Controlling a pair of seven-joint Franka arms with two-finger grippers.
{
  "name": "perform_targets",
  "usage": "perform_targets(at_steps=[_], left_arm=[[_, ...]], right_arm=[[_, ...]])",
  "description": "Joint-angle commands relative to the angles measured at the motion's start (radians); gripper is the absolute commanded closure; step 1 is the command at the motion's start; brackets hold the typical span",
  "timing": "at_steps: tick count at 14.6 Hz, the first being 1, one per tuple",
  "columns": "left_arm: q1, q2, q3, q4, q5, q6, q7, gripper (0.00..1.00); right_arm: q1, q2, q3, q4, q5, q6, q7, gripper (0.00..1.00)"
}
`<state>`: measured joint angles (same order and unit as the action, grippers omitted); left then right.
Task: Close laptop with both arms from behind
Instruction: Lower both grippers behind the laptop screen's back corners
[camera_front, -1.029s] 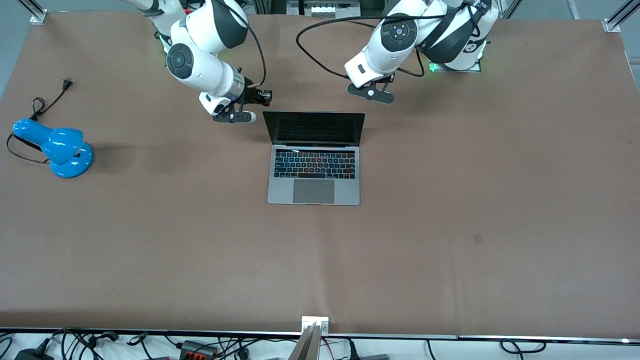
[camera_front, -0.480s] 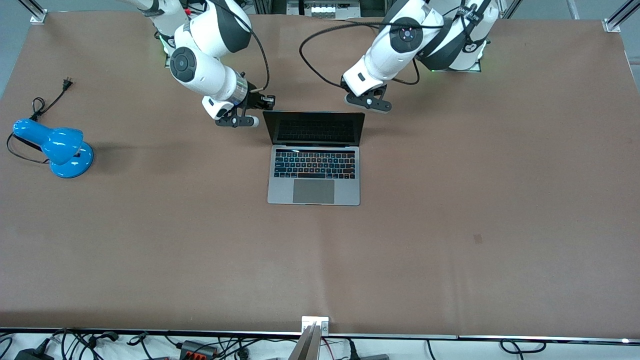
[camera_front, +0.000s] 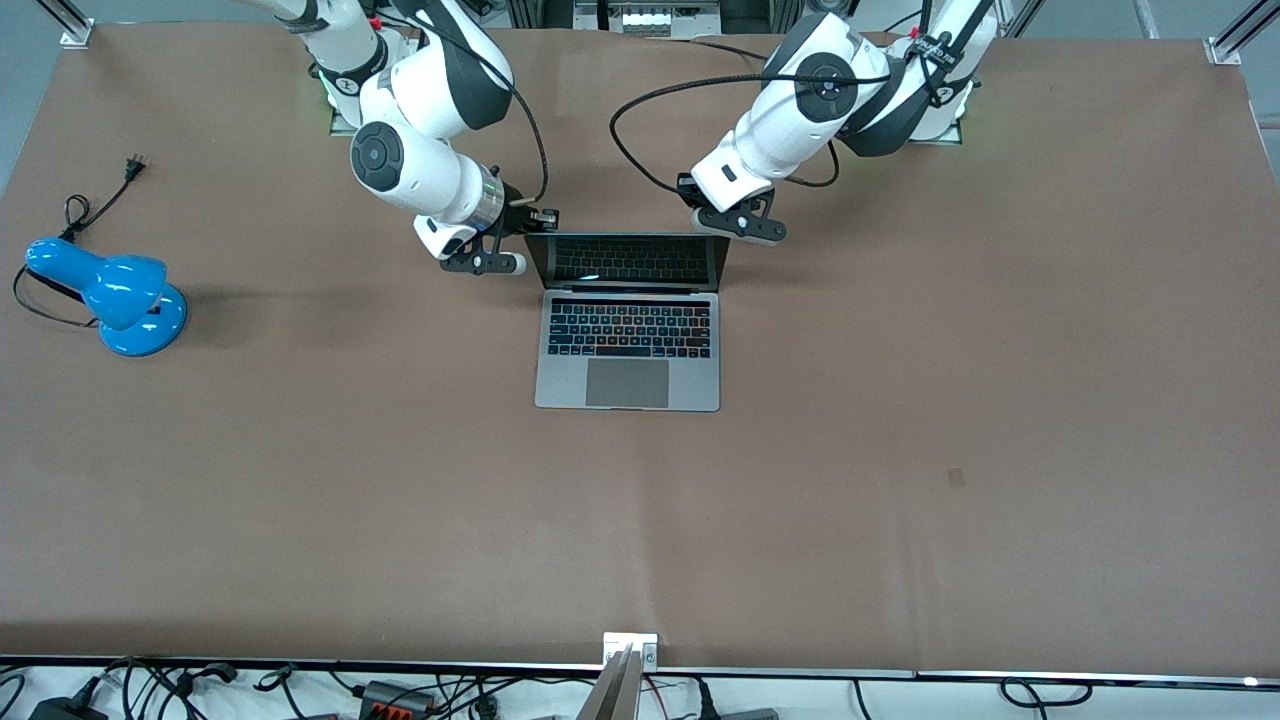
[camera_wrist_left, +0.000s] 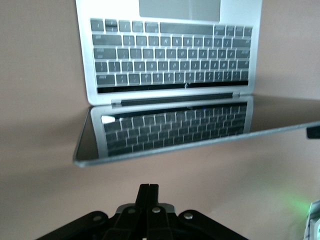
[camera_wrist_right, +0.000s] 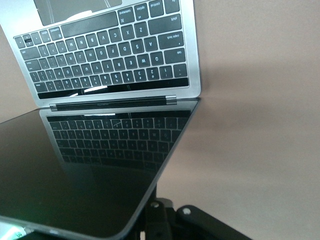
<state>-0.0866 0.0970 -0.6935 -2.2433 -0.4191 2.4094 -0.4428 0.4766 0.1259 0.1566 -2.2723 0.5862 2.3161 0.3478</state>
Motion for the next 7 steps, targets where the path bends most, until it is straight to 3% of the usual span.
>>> perform_targets(at_steps=[1,7], left_arm=[[0.021,0.05,-0.005,0.01,-0.021,0.086,0.048,0.99],[0.082,0.107,-0.001,0.047,-0.018,0.115,0.119,0.99]], right_arm=[[-0.001,0.043,-0.005,0.043,0.02,0.008,0.002,1.0],[-0.012,0.106,-0.006,0.109,0.02,0.008,0.002,1.0]])
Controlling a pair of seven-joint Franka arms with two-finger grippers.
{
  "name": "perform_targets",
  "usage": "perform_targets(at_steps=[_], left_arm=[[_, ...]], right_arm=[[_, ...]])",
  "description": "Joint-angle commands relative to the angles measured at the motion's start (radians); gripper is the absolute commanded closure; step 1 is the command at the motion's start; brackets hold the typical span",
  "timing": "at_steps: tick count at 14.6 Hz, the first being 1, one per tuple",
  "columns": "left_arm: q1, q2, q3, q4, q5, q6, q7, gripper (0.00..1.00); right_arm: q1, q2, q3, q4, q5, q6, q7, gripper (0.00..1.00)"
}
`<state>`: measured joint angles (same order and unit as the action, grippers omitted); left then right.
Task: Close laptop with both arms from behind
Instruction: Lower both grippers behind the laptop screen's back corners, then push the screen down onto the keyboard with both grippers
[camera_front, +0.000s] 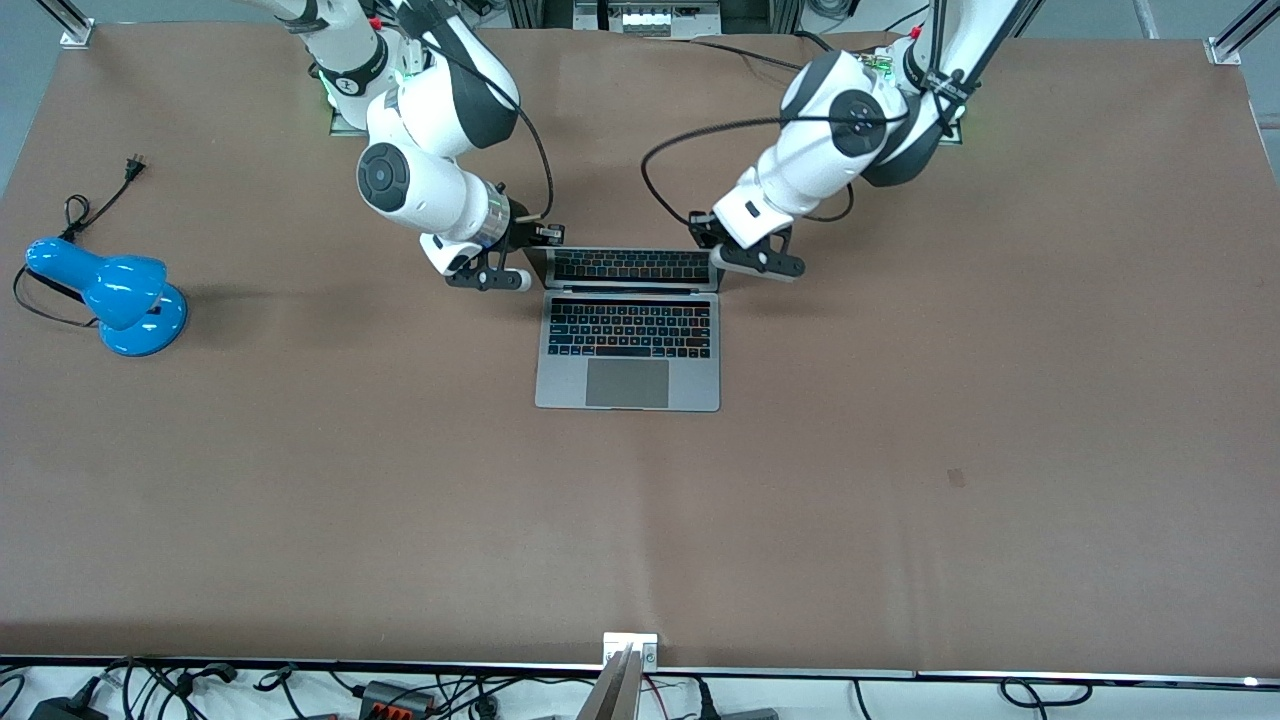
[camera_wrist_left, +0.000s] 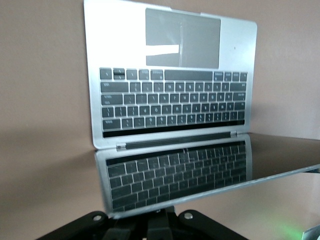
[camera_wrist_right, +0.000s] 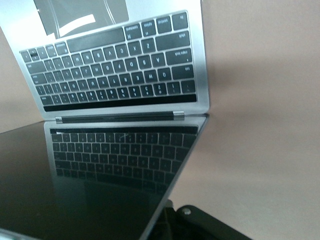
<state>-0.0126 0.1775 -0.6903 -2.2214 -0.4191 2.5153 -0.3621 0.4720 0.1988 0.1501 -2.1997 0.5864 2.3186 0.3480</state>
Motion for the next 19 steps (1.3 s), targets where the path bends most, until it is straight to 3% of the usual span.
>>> perform_targets(at_steps=[1,6,9,19], left_arm=[[0.009,0.033,-0.003,0.031,0.0,0.01,0.044,0.99],[0.042,0.163,0.005,0.126,0.078,0.031,0.049,0.99],[0.04,0.221,0.006,0.134,0.082,0.126,0.049,0.99],[0.025,0.384,0.046,0.233,0.171,0.218,0.048,0.99]], right_arm=[[-0.012,0.04,0.0,0.044,0.02,0.005,0.0,1.0],[-0.019,0.105,0.0,0.107,0.016,0.005,0.0,1.0],[-0.038,0.126,0.0,0.127,0.012,0.004,-0.009,1.0],[-0.062,0.29,-0.001,0.27,-0.023,0.007,-0.012,1.0]])
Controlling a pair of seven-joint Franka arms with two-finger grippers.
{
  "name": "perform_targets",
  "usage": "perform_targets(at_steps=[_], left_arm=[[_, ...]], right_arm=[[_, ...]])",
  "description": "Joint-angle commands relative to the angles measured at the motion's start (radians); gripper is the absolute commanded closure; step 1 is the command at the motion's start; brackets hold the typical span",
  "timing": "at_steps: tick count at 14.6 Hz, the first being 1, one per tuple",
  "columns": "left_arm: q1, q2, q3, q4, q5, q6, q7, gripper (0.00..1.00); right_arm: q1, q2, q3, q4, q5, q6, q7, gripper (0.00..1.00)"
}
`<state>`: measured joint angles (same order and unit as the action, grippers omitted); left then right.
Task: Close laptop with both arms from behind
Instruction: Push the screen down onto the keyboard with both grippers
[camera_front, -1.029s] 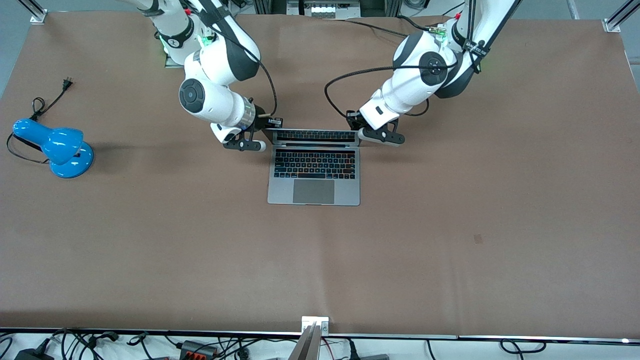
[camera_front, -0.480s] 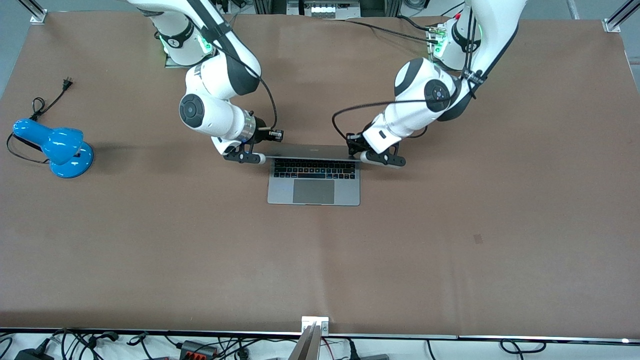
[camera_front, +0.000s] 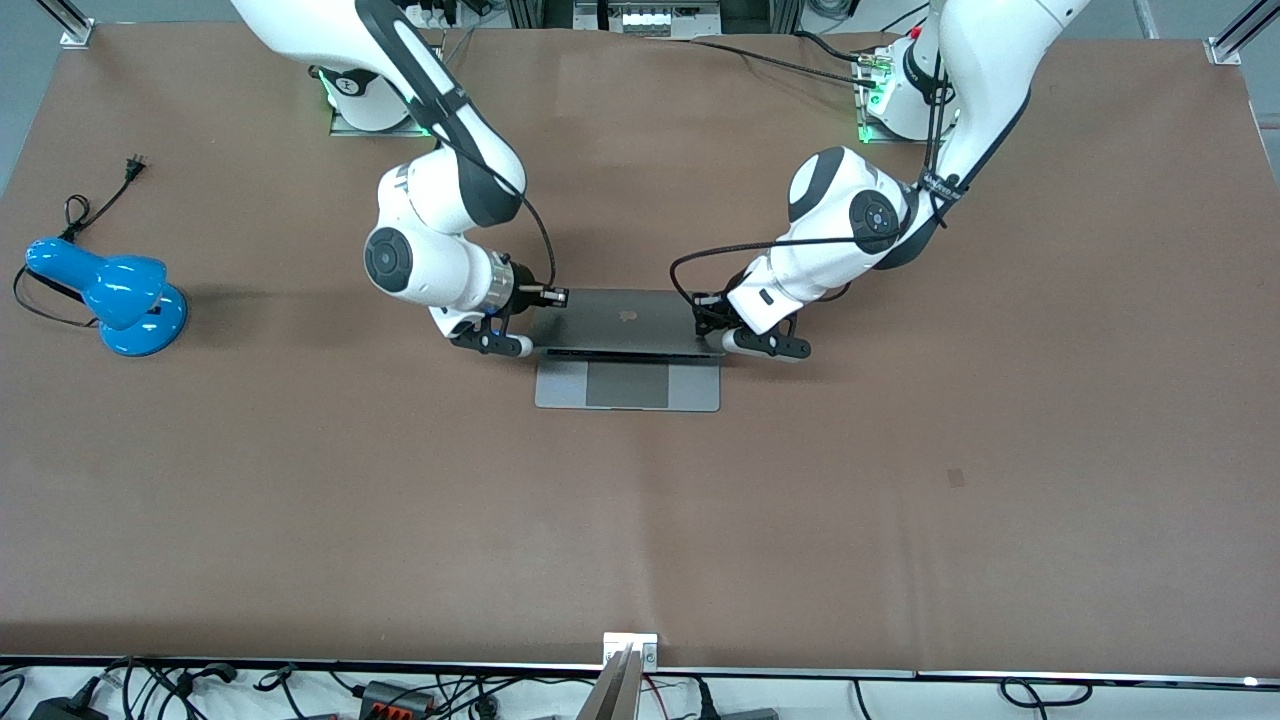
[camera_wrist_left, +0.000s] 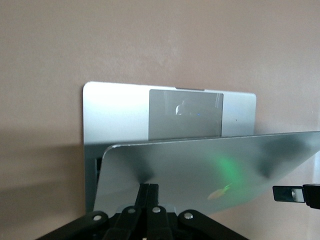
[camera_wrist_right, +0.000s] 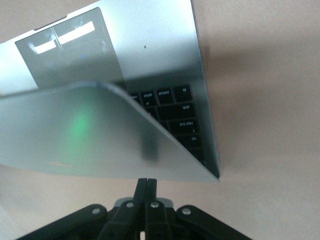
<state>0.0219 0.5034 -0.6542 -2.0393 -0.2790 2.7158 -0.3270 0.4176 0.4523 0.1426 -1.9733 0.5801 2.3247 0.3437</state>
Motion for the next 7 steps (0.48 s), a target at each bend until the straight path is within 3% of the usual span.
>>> perform_targets(at_steps=[1,7], left_arm=[[-0.01,0.07,0.01,0.057,0.032,0.031,0.013,0.99],[-0.072,0.161,0.074,0.105,0.078,0.134,0.013,0.99]], right_arm=[[-0.006,0.046,-0.003,0.048,-0.025,0.002,-0.008,1.0],[-0.006,0.121,-0.011,0.083,-0.042,0.059,-0.008,1.0]])
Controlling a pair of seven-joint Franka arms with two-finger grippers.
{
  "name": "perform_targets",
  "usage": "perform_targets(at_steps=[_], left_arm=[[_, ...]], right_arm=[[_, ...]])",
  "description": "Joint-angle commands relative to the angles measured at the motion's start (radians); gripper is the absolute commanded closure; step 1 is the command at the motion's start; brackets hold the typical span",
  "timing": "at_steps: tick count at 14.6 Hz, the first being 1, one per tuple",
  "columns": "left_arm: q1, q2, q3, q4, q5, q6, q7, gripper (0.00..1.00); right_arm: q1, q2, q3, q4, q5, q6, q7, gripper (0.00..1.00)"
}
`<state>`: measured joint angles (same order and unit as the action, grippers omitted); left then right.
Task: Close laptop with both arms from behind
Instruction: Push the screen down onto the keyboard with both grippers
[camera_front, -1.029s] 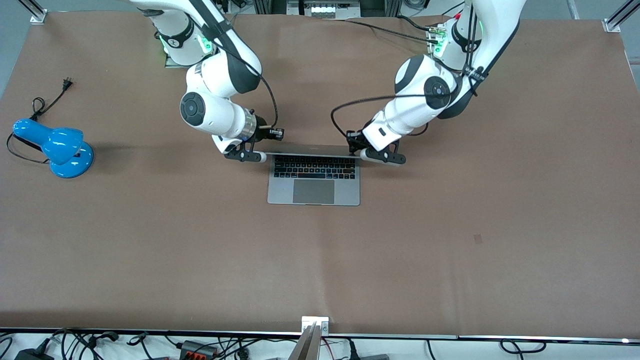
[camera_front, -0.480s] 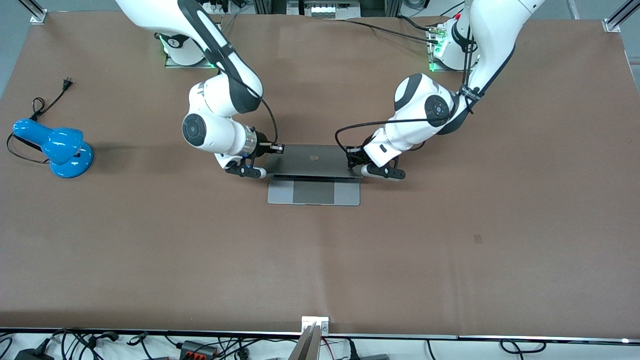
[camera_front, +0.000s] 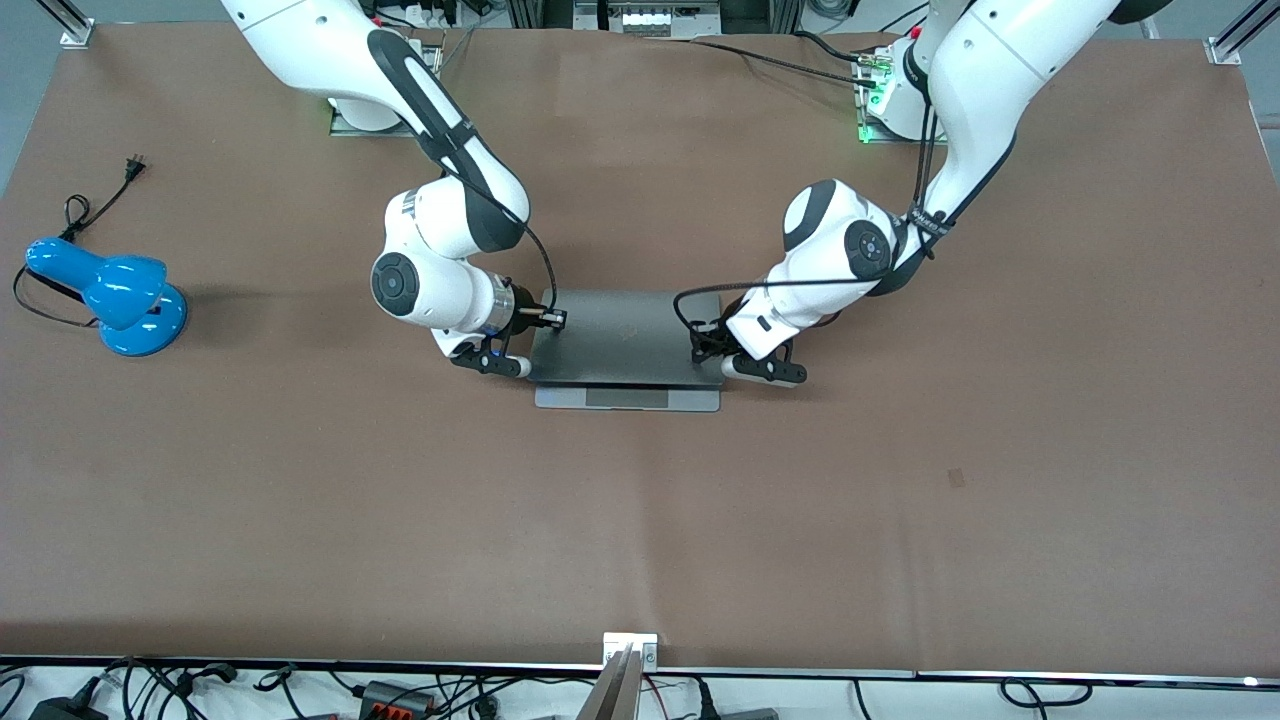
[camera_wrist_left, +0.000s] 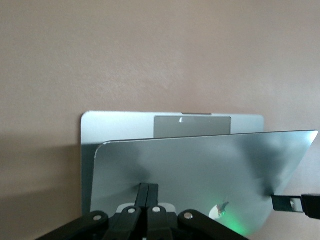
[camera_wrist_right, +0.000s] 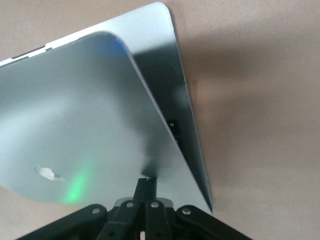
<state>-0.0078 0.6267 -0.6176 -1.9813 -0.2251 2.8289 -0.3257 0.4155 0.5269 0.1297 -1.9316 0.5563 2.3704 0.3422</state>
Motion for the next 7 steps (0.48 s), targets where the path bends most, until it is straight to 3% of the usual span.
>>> perform_targets(at_steps=[1,7], left_arm=[[-0.06,0.05,0.051,0.058,0.027,0.023,0.011,0.99],[-0.141,0.113,0.133,0.104,0.03,0.04,0.014,0.99]], right_arm=[[-0.006,0.06,0.002,0.049,-0.018,0.015,-0.006,1.0],[-0.004,0.142,-0.002,0.1,-0.018,0.026,-0.008,1.0]])
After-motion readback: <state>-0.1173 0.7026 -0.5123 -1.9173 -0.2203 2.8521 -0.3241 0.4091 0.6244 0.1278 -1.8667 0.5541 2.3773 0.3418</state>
